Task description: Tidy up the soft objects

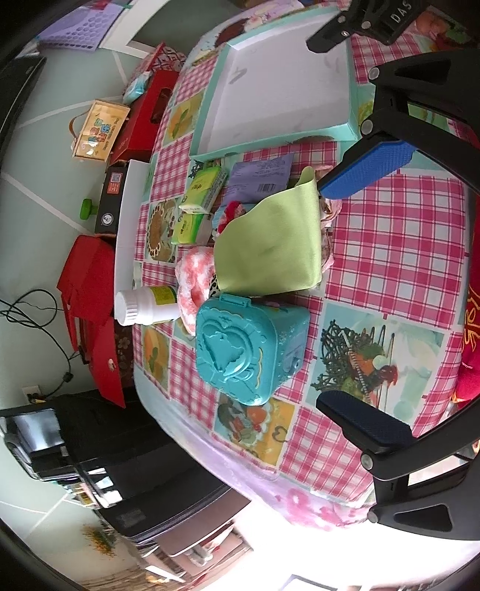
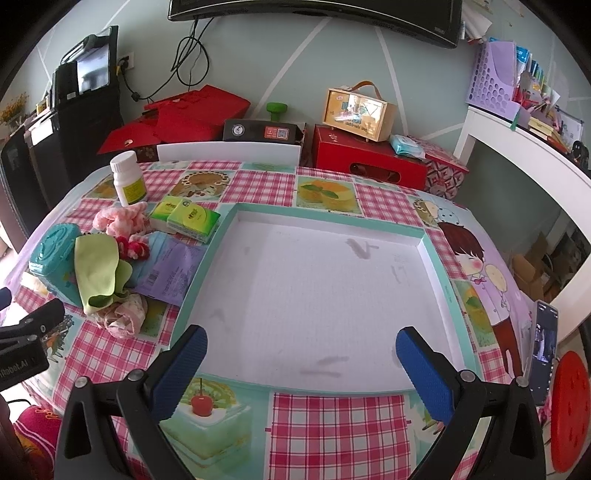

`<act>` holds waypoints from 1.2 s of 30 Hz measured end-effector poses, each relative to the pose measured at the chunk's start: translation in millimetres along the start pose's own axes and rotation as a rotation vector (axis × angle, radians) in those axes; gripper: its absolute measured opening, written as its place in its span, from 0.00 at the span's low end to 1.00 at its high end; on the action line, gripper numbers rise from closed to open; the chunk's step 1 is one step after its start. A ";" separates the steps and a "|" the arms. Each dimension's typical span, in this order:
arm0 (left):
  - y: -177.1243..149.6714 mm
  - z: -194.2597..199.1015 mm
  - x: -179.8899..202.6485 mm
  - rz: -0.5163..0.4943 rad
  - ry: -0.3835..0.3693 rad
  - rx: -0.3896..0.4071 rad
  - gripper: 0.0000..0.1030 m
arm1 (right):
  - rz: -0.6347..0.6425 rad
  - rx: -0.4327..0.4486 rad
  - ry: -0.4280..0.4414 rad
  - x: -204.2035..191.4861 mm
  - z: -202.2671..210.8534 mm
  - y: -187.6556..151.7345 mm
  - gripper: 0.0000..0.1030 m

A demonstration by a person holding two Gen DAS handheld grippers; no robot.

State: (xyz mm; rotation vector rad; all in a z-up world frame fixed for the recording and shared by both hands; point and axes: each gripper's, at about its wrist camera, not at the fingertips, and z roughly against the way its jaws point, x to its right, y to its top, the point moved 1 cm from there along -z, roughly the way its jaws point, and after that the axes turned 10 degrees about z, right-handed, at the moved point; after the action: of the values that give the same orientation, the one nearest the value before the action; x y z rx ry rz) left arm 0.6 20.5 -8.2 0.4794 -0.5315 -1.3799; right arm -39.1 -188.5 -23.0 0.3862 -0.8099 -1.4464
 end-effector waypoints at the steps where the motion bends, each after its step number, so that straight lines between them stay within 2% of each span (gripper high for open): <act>1: 0.5 0.3 -2.4 0.011 -0.013 -0.006 1.00 | -0.001 0.006 0.005 0.2 1.5 -0.2 1.00; 7: 10.0 -3.4 -19.0 0.086 -0.120 -0.058 1.00 | -0.006 0.047 0.078 0.5 7.3 1.8 1.00; 15: 24.4 -15.0 -24.2 0.117 -0.230 -0.093 1.00 | 0.087 0.087 0.269 -36.9 6.2 23.2 1.00; 17: 26.7 -20.6 -25.0 0.123 -0.231 -0.103 1.00 | 0.117 0.086 0.302 -49.1 4.3 27.7 1.00; 20: 28.9 -31.1 -28.0 0.129 -0.183 -0.156 1.00 | 0.165 0.078 0.357 -68.2 -0.6 34.8 1.00; 27: 27.6 -55.4 -37.3 0.189 -0.135 -0.240 1.00 | 0.244 0.015 0.415 -95.6 -20.7 35.9 1.00; 33: 28.9 -64.4 -42.8 0.214 -0.155 -0.271 1.00 | 0.290 -0.014 0.456 -108.9 -34.3 33.7 0.99; 36: 29.0 -67.6 -40.9 0.208 -0.174 -0.287 1.00 | 0.290 -0.023 0.482 -112.0 -39.6 34.1 0.93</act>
State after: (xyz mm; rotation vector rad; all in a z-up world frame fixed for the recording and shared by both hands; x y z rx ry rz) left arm 60.2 65.4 -47.0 0.0694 -0.4987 -1.2772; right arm 20.9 -85.4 -55.3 0.5499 -0.4357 -1.0318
